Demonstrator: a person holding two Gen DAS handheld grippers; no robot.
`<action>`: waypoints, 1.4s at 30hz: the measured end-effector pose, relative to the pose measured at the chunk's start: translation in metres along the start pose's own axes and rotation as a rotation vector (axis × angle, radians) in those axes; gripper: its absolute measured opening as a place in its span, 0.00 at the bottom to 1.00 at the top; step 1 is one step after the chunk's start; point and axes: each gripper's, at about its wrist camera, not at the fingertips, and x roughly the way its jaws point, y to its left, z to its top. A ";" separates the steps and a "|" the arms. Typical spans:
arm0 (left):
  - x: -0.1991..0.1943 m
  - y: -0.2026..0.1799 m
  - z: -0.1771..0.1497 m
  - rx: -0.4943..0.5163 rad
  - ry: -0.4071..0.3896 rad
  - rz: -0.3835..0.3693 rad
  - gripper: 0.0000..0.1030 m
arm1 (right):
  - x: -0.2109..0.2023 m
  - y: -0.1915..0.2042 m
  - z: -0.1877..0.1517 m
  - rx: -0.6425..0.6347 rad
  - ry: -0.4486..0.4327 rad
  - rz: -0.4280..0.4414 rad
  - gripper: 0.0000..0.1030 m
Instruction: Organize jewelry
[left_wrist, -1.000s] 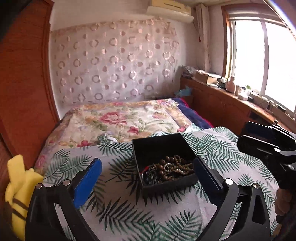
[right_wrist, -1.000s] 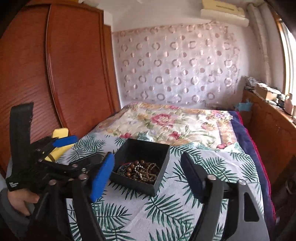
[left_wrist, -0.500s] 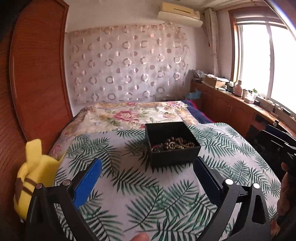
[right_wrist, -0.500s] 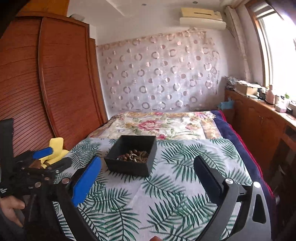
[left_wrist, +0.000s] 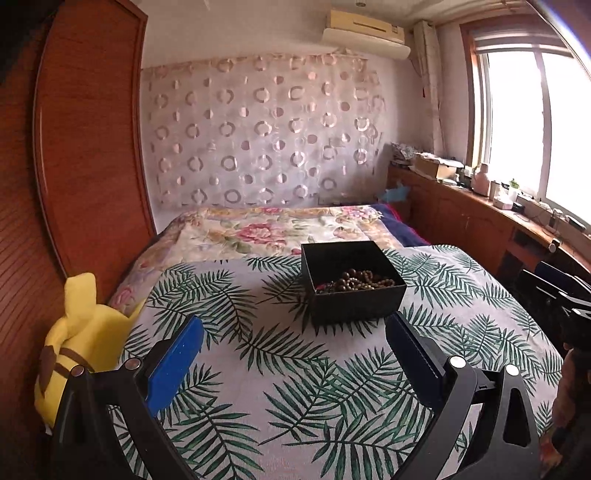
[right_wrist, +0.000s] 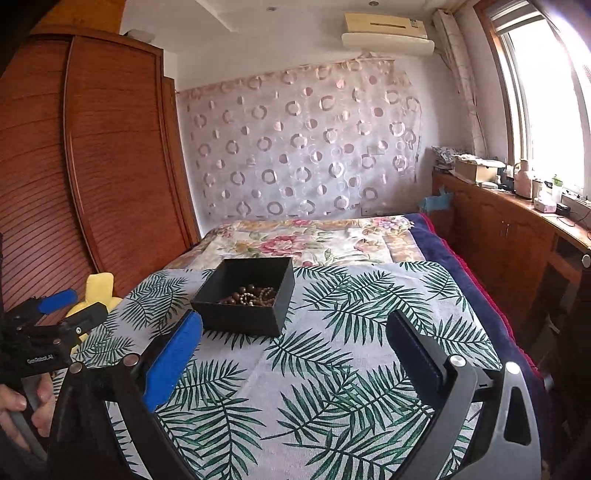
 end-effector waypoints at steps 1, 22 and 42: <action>0.000 -0.001 0.001 0.001 -0.003 0.001 0.93 | 0.000 0.000 0.000 0.000 0.000 0.001 0.98; -0.002 -0.003 0.003 0.000 -0.005 -0.004 0.93 | -0.001 0.005 -0.002 -0.005 -0.004 0.002 0.98; -0.004 -0.005 0.005 -0.004 -0.013 -0.002 0.93 | -0.001 0.007 -0.002 -0.006 -0.003 0.005 0.98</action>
